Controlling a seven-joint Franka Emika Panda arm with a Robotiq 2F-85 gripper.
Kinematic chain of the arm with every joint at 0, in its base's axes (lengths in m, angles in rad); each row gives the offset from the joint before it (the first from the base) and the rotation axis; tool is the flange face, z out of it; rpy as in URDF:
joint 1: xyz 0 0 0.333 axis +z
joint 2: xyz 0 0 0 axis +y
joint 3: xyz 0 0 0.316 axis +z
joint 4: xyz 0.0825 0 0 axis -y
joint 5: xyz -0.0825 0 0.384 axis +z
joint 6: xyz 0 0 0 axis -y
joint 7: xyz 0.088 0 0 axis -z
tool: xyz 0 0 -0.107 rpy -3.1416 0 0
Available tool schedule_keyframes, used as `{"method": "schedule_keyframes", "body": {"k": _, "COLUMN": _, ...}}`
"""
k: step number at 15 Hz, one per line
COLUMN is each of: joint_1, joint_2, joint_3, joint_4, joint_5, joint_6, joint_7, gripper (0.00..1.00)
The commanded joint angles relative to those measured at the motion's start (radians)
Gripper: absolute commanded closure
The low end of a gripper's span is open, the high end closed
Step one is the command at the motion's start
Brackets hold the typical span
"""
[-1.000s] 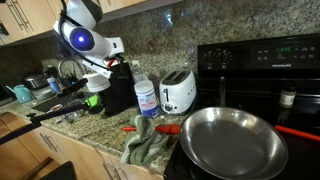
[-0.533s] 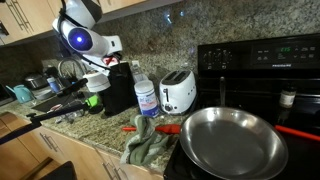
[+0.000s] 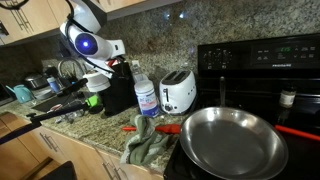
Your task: Put the red lid on top of the coffee maker
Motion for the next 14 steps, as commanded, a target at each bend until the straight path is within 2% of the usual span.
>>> {"method": "schedule_keyframes", "body": {"k": 1, "joint_1": 0.011, "joint_2": 0.036, "joint_3": -0.001, "joint_4": 0.047, "joint_5": 0.018, "joint_6": 0.016, "joint_7": -0.018, "gripper": 1.0}}
{"method": "schedule_keyframes", "body": {"k": 2, "joint_1": 0.011, "joint_2": 0.04, "joint_3": -0.001, "joint_4": 0.051, "joint_5": 0.021, "joint_6": 0.015, "joint_7": -0.019, "gripper": 0.86}}
{"method": "schedule_keyframes", "body": {"k": 3, "joint_1": 0.012, "joint_2": 0.044, "joint_3": 0.001, "joint_4": 0.056, "joint_5": 0.016, "joint_6": 0.019, "joint_7": -0.012, "gripper": 0.97}}
{"method": "schedule_keyframes", "body": {"k": 6, "joint_1": 0.016, "joint_2": 0.054, "joint_3": 0.001, "joint_4": 0.066, "joint_5": 0.015, "joint_6": 0.026, "joint_7": -0.012, "gripper": 0.99}}
{"method": "schedule_keyframes", "body": {"k": 7, "joint_1": 0.019, "joint_2": 0.056, "joint_3": -0.001, "joint_4": 0.07, "joint_5": 0.021, "joint_6": 0.029, "joint_7": -0.021, "gripper": 0.96}}
{"method": "schedule_keyframes", "body": {"k": 8, "joint_1": 0.022, "joint_2": 0.06, "joint_3": -0.005, "joint_4": 0.077, "joint_5": 0.033, "joint_6": 0.041, "joint_7": -0.029, "gripper": 0.74}}
{"method": "schedule_keyframes", "body": {"k": 9, "joint_1": 0.022, "joint_2": 0.061, "joint_3": -0.005, "joint_4": 0.078, "joint_5": 0.03, "joint_6": 0.041, "joint_7": -0.028, "gripper": 0.73}}
{"method": "schedule_keyframes", "body": {"k": 14, "joint_1": 0.025, "joint_2": 0.069, "joint_3": -0.008, "joint_4": 0.083, "joint_5": 0.034, "joint_6": 0.071, "joint_7": -0.031, "gripper": 0.35}}
